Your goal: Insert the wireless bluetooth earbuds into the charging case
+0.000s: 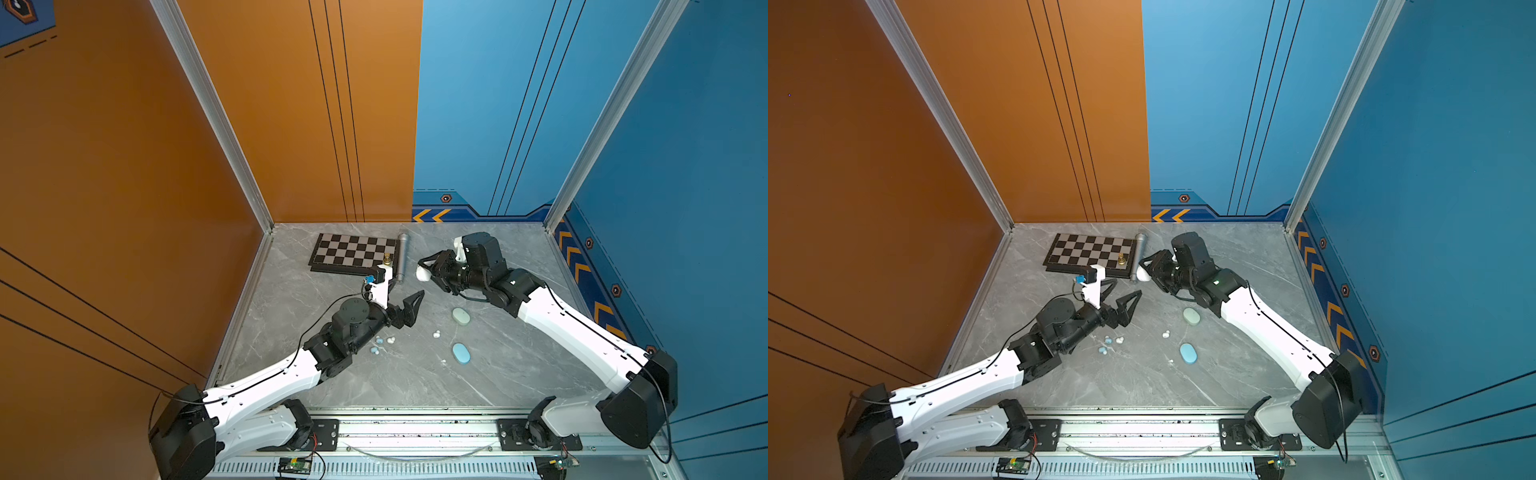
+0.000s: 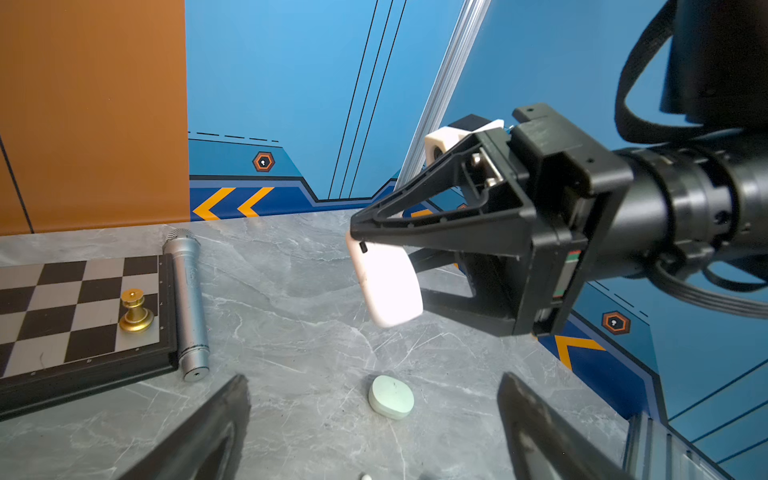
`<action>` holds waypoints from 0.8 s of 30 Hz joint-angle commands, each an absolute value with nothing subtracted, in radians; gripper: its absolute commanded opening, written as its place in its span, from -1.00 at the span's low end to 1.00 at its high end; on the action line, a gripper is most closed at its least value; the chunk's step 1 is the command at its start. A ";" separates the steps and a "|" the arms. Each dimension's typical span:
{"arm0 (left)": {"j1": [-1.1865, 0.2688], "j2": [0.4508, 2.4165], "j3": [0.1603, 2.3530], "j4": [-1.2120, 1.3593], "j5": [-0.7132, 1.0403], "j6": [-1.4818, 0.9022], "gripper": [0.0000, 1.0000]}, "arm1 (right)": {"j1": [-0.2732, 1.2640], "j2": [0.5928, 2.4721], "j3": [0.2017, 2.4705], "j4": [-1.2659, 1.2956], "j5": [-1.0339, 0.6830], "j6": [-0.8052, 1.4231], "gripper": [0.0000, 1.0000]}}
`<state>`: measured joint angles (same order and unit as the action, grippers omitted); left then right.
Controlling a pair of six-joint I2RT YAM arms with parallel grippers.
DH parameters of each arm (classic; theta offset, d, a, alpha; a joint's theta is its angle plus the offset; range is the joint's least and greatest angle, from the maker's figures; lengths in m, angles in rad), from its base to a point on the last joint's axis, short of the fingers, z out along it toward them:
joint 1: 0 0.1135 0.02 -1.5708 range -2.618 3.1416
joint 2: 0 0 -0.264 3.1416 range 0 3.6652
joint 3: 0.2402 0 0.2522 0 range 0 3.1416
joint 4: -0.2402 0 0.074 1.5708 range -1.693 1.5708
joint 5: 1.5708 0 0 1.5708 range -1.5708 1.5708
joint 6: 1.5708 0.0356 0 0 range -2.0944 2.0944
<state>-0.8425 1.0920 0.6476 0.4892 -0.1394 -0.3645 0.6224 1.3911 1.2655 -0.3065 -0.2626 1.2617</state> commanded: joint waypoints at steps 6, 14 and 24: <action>-0.843 1.165 0.711 0.629 -0.169 -0.373 0.81 | 0.640 1.342 1.252 -0.268 -0.275 1.319 -0.40; -0.845 1.211 0.736 0.656 -0.207 -0.364 0.54 | 0.663 1.316 1.240 -0.258 -0.273 1.337 -0.41; -0.844 1.240 0.756 0.667 -0.226 -0.364 0.32 | 0.672 1.290 1.214 -0.225 -0.281 1.365 -0.42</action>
